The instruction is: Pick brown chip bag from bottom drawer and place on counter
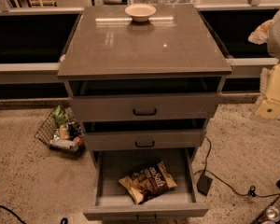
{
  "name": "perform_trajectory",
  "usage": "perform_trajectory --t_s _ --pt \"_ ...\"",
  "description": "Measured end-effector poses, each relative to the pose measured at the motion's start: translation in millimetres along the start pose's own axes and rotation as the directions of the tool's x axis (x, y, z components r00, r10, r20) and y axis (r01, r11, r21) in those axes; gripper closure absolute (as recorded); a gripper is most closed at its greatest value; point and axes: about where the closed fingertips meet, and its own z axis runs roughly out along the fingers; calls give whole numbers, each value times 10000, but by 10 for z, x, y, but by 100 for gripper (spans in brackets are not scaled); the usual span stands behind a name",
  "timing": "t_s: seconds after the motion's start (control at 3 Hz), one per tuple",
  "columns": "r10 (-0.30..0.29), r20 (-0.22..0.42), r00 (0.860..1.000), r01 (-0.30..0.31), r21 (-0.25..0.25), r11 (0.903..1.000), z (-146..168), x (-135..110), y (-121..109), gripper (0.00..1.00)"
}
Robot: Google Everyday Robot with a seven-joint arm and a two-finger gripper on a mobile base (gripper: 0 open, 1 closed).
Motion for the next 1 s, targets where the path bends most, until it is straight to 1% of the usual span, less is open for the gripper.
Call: perform_trajectory --t_s 0.33,0.67,1.0 --pt "0 0 10000 0 0 10000 0 0 0 0" --pt "-137 191 9997 135 102 9999 44 -8 -2 0" --pt "-600 899 9941 624 -248 9977 506 -18 86 0"
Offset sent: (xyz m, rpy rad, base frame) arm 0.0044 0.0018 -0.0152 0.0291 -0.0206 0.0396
